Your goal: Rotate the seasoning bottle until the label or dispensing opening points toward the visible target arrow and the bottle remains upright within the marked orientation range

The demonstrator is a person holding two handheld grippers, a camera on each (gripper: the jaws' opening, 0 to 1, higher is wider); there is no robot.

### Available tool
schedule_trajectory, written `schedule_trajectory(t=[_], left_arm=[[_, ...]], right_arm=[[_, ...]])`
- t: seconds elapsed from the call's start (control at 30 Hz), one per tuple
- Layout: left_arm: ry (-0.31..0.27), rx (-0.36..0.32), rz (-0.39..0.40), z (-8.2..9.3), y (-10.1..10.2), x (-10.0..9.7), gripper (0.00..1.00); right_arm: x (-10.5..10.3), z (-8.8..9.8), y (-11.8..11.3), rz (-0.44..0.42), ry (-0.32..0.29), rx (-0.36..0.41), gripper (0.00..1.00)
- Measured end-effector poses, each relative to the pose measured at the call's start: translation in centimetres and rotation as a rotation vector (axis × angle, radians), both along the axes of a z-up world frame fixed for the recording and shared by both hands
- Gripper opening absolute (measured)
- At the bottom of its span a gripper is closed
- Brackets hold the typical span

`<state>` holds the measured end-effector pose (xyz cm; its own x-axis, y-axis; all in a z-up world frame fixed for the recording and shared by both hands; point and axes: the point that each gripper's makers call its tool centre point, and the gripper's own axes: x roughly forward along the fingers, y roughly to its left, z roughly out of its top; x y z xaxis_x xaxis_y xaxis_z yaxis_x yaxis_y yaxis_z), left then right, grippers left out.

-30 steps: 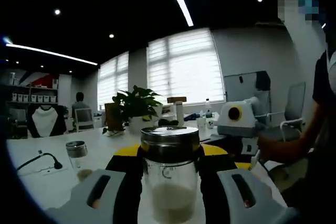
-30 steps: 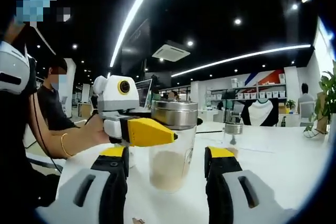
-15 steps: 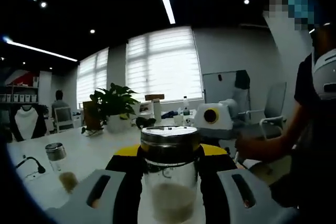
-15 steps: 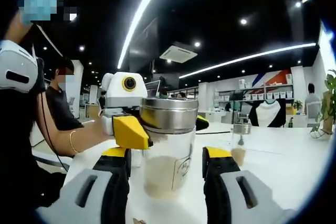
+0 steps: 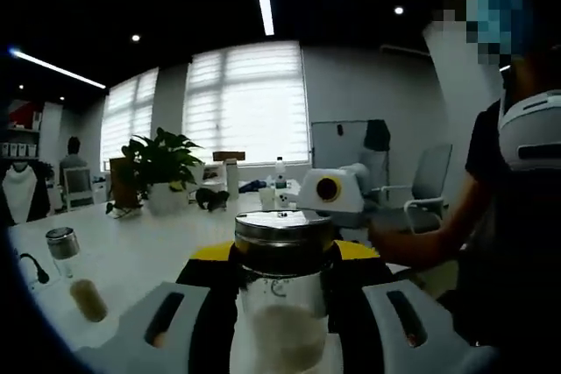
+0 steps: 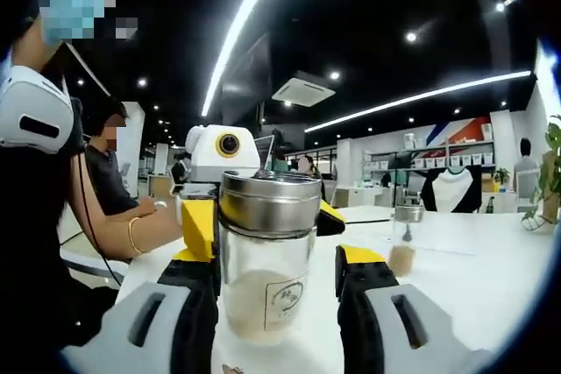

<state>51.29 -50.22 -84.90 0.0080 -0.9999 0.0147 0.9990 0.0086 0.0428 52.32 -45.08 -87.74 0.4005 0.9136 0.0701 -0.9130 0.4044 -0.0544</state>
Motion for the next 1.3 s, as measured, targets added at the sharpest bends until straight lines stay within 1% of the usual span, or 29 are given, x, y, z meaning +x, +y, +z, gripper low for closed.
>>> schedule_trajectory(t=[0.07,0.13,0.2,0.33,0.43,0.5,0.57,0.6,0.7,0.83,0.87,0.9,0.97,1.0,1.1,1.13,1.2,1.23,1.27,1.3], left_arm=[[-0.002,0.008,-0.017,-0.1,-0.1,-0.2,0.43],[0.0,0.011,-0.028,-0.2,-0.1,-0.3,0.43],[0.018,-0.004,-0.028,-0.1,0.0,-0.2,0.43],[0.025,-0.014,-0.032,0.0,0.1,-0.3,0.43],[0.016,0.002,-0.02,-0.2,0.0,-0.2,0.43],[0.022,0.006,0.002,-0.3,0.1,0.2,0.43],[0.025,0.002,0.005,-0.3,0.1,0.3,0.43],[0.035,-0.007,0.009,-0.2,0.1,0.4,0.43],[0.035,-0.014,0.029,-0.1,0.2,0.6,0.43],[0.009,0.028,0.1,-0.4,0.3,1.2,0.43],[-0.003,0.035,0.13,-0.4,0.4,1.5,0.42],[-0.007,0.037,0.141,-0.4,0.4,1.6,0.42],[0.015,0.033,0.208,-0.5,0.5,2.2,0.42],[0.006,0.027,0.234,-0.5,0.4,2.4,0.41],[0.014,0.029,0.288,-0.8,0.5,2.9,0.41],[0.018,0.026,0.296,-0.8,0.6,3.1,0.41],[0.039,0.012,0.336,-0.7,0.8,3.6,0.41],[0.055,0.013,0.368,-0.7,1.0,3.8,0.41],[0.046,0.02,0.382,-0.7,1.0,3.8,0.41],[0.04,0.022,0.404,-0.7,1.2,4.0,0.41]], right_arm=[[-0.2,-0.1,0.1,0.008,-0.003,-0.005,0.49],[-0.5,-0.1,0.3,0.022,-0.006,-0.011,0.45],[-1.0,0.0,0.6,0.051,-0.021,-0.008,0.4],[-0.8,0.2,0.6,0.04,-0.012,-0.001,0.4],[-0.5,0.0,0.6,0.022,-0.01,-0.011,0.39],[0.0,-0.1,0.5,-0.026,0.009,-0.003,0.39],[0.2,0.0,0.5,-0.039,0.02,0.008,0.39],[0.2,0.0,0.5,-0.046,0.023,0.012,0.38],[0.5,0.1,0.3,-0.076,0.022,0.019,0.38],[1.4,-0.2,-0.1,-0.148,0.013,-0.014,0.38],[1.6,-0.2,-0.2,-0.166,0.011,-0.016,0.38],[1.8,-0.2,-0.3,-0.181,0.012,-0.018,0.38],[2.5,-0.4,-0.8,-0.219,0.033,-0.005,0.38],[2.7,-0.4,-1.0,-0.229,0.034,-0.003,0.38],[3.3,-0.9,-1.2,-0.285,0.043,-0.021,0.38],[3.3,-0.8,-1.2,-0.29,0.04,-0.021,0.38],[3.6,-0.8,-1.3,-0.323,0.046,-0.013,0.38],[3.7,-0.8,-1.2,-0.334,0.048,-0.011,0.38],[3.8,-0.9,-1.2,-0.341,0.047,-0.012,0.38],[4.0,-0.9,-1.2,-0.368,0.05,-0.011,0.38]])
